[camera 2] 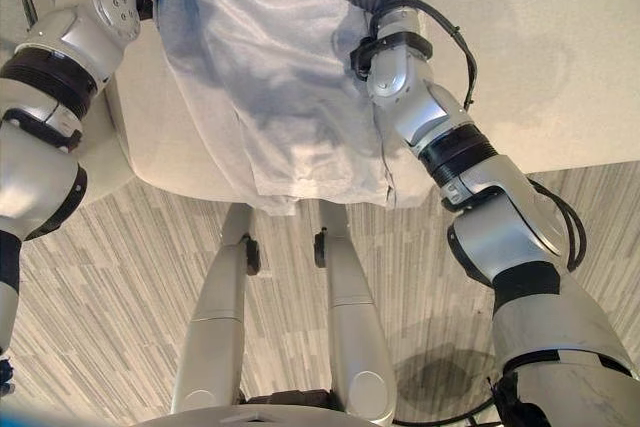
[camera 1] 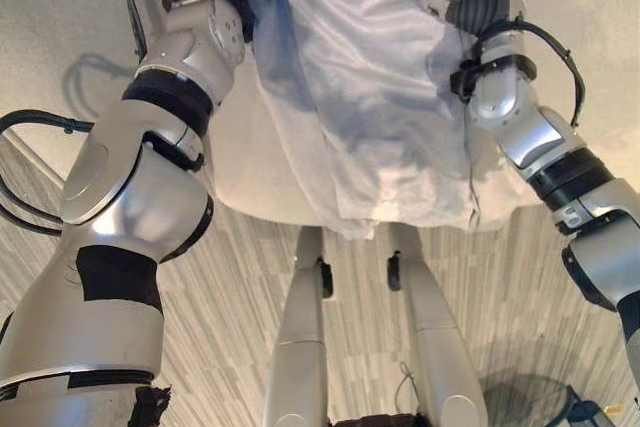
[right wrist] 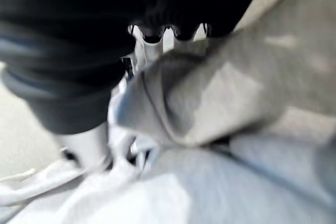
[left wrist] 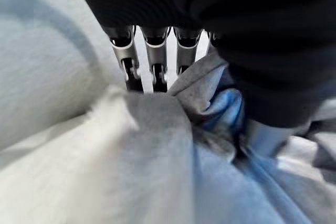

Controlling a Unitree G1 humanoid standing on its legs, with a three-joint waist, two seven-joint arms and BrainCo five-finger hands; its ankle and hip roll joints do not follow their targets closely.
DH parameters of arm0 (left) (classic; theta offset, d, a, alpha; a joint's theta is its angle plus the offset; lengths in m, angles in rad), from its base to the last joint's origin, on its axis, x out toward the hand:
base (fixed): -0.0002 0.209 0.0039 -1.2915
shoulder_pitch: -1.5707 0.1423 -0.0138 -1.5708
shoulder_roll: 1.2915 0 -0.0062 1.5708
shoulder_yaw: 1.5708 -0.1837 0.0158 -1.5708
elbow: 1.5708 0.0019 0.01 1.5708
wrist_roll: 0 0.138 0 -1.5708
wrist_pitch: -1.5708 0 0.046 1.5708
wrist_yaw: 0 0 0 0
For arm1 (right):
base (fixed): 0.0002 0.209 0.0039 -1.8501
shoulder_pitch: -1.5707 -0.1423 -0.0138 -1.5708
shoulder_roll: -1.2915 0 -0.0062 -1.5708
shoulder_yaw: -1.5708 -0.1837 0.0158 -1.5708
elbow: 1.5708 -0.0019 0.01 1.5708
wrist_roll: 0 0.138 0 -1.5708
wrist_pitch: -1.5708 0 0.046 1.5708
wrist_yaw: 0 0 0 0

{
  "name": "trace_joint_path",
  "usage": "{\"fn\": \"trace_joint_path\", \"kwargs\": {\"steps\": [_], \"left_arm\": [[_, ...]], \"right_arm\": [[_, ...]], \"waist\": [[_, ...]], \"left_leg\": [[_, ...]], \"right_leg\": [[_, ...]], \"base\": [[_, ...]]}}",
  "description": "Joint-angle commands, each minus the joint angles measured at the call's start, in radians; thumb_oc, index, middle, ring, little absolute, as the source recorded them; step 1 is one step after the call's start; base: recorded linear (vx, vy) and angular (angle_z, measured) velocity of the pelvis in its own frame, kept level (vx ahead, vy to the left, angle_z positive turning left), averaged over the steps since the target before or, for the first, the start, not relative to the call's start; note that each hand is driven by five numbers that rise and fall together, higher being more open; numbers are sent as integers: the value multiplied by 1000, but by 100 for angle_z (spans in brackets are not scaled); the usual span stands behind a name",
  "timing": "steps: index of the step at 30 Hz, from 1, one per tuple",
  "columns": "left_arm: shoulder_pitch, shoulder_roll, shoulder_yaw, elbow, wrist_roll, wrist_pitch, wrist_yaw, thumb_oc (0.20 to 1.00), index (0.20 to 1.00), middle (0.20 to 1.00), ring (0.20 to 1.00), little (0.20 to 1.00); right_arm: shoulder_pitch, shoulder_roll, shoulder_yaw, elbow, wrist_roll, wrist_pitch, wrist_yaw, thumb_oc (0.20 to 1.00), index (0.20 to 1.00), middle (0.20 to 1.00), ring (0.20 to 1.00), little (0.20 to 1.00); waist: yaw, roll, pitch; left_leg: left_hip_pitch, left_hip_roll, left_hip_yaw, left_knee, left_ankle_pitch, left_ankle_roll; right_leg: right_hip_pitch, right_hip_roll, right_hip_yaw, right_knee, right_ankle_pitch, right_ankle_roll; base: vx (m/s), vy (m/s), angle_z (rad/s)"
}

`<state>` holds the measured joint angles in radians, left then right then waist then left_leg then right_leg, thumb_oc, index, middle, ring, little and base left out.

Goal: Hang the clothes on the sofa on the clothes rack.

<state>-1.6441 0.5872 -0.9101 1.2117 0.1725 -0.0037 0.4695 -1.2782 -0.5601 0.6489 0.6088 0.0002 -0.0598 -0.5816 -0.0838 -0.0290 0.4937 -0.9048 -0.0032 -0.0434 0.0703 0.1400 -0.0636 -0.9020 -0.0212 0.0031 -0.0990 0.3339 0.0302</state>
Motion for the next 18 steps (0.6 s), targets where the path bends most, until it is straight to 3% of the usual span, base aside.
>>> {"fn": "trace_joint_path", "kwargs": {"steps": [1, 8, 18], "left_arm": [[-66, -11, -11, 46, 24, -4, 15, 200, 200, 200, 200, 200], [-28, -22, 77, 6, -33, -13, 64, 200, 200, 200, 200, 200], [132, 50, 250, -278, -12, -38, 214, 200, 200, 200, 200, 200]], "right_arm": [[-7, 70, -15, -34, -10, -69, 7, 200, 200, 200, 200, 200], [55, 57, -96, -133, -5, -94, -25, 200, 200, 200, 200, 200], [97, 94, -181, -83, -77, -72, -116, 200, 200, 200, 200, 200]], "waist": [[12, 3, 22], [11, 10, 0], [56, 55, -80]], "left_leg": [[96, -21, -6, -158, 57, -13], [129, -17, 7, -155, 53, -21], [282, -12, 9, -154, 6, -28]], "right_leg": [[103, -38, 5, 12, -106, 134], [138, -54, -17, 14, -105, 139], [285, -75, -36, 21, -147, 137]], "base": [[-14, -83, 0], [-9, -65, 7], [6, -40, 2]]}}
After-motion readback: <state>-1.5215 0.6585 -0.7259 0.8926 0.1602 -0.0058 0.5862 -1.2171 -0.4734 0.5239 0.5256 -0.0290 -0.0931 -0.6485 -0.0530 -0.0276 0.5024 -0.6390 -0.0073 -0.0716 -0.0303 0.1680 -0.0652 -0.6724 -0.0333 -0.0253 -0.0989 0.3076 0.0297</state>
